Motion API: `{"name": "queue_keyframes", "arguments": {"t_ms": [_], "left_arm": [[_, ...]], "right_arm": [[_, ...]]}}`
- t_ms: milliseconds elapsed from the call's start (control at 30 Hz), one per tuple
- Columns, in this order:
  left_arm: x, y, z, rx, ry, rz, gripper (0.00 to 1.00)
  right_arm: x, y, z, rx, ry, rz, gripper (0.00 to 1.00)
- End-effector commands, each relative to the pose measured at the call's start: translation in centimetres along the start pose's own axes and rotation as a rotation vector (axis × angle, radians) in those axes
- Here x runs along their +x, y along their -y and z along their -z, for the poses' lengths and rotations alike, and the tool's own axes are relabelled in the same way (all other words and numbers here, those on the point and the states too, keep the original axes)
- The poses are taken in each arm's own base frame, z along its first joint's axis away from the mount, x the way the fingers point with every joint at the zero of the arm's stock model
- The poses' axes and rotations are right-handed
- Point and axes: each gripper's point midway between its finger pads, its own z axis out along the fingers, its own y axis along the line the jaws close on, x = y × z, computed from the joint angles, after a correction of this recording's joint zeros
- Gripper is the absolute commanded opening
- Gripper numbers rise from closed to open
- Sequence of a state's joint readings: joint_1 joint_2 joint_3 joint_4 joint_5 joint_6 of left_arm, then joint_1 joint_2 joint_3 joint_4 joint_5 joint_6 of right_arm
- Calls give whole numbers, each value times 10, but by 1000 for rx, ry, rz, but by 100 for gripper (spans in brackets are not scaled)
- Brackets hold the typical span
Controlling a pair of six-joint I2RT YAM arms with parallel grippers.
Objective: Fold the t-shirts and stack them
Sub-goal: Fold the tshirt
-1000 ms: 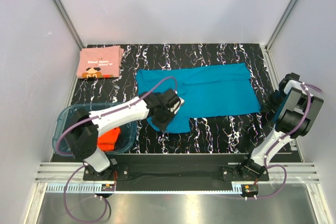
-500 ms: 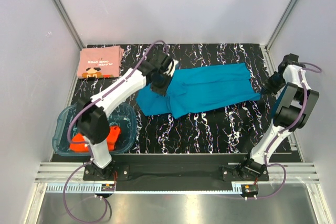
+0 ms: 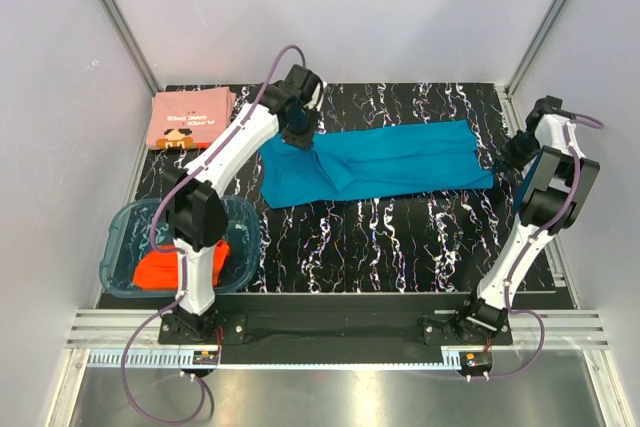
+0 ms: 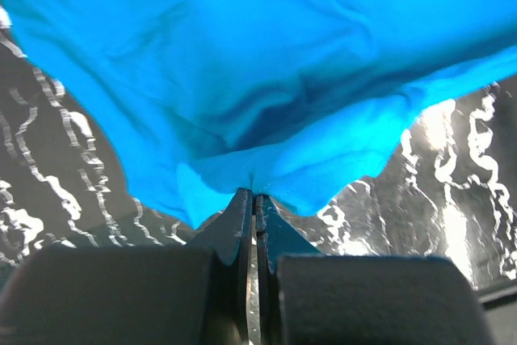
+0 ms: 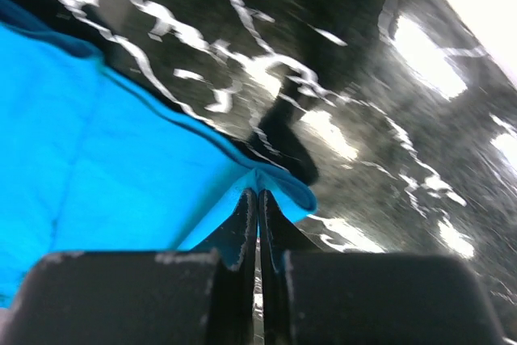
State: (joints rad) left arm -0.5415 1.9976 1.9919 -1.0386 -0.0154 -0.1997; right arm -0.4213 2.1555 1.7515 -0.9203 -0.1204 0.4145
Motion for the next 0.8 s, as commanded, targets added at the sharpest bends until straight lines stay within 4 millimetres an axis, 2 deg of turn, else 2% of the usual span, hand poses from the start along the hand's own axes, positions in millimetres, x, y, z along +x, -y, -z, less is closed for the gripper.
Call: {"name": "queue_keyframes", "arguments": {"t_ms": [0,167,233,433,767], "left_arm": [[-25,-20,8,-46,60,42,0],[-36,-30,-3,-44,57,67,0],[-42,-28,-3,-31,71,68,0],[-41,-36,-15,-49,58,87,0],[-41,-52,-13,-95,73,119,0]], "right_arm": [[-12,-22,8,-57,25,24,0],[-20,-30,2,-71,22,16,1],[-22,-31,-2,-71,17,16,1],[-34,-44,-4,-110,23,20,4],[-39,-60,-16,-139,9,23,8]]}}
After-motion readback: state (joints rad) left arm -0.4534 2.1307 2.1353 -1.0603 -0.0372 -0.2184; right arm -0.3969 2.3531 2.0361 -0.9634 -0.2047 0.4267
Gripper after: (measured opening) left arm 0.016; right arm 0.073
